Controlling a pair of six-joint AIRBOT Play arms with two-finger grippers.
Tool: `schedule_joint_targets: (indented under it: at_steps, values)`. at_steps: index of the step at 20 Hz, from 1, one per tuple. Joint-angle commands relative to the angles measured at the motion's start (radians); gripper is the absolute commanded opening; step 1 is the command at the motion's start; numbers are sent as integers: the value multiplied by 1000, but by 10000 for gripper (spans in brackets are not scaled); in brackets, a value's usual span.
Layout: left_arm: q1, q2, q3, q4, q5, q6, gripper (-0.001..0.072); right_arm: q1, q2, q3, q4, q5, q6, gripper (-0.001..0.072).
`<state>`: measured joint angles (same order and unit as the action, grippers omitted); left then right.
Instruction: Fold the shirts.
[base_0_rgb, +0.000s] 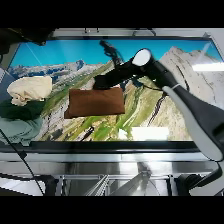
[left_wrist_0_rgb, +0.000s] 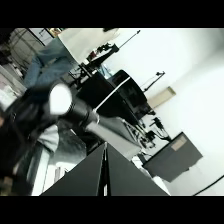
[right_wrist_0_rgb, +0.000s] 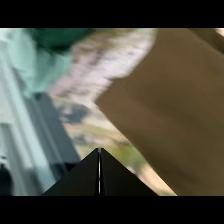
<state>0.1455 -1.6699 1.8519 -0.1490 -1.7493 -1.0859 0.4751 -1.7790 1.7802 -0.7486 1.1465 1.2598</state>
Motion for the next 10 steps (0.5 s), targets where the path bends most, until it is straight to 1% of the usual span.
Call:
schedule_joint_targets:
  at_steps: [1, 2, 3, 4, 5, 6, 8, 10]
  values:
    - [-3, 13, -92, -2, -57, 36, 0, -113, 162, -118, -427, 98, 256, 21]
    - [-3, 28, -124, -2, -53, 51, -1, -142, 185, -185, -437, 73, 281, 22]
    - [-3, 43, -150, -2, -46, 59, 0, -169, 187, -242, -422, 44, 301, 57]
    - [-3, 53, -169, -2, -40, 66, 0, -193, 171, -288, -393, 10, 301, 401]
    - [-3, 60, -183, -2, -36, 69, 0, -207, 145, -312, -366, -23, 300, 709]
    - [-3, 61, -185, -2, -37, 69, 1, -212, 107, -316, -349, -48, 300, 686]
    - [-3, 61, -185, -2, -38, 69, 1, -211, 32, -316, -299, -101, 288, 688]
    - [-3, 61, -185, -2, -40, 69, 1, -211, -37, -315, -158, -146, 214, 689]
